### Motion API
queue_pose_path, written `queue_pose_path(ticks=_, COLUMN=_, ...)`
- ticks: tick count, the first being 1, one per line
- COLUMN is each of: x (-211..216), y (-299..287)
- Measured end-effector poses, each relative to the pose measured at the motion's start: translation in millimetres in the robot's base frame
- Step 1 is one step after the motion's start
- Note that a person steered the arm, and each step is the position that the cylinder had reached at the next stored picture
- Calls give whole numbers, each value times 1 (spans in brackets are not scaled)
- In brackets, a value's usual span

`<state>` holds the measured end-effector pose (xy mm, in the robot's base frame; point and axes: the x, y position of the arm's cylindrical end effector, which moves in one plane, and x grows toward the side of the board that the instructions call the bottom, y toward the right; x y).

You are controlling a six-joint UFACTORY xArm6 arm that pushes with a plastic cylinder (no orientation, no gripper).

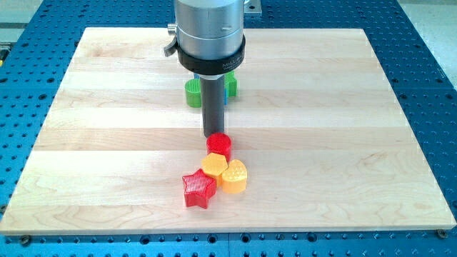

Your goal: Place the red star at the bottom left corner of the board

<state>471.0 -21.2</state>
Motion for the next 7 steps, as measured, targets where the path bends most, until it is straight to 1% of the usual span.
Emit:
queue_pose_path(ticks=2, x=1, y=0)
queue_pose_path(ticks=3, x=-42, y=0)
queue_pose_path(ticks=4, x=-43, y=47)
queue_pose_path(ticks=5, x=-11, y=109)
queue_pose_path(ticks=6, x=50, y=128)
queue_pose_path(ticks=7, x=83, y=114)
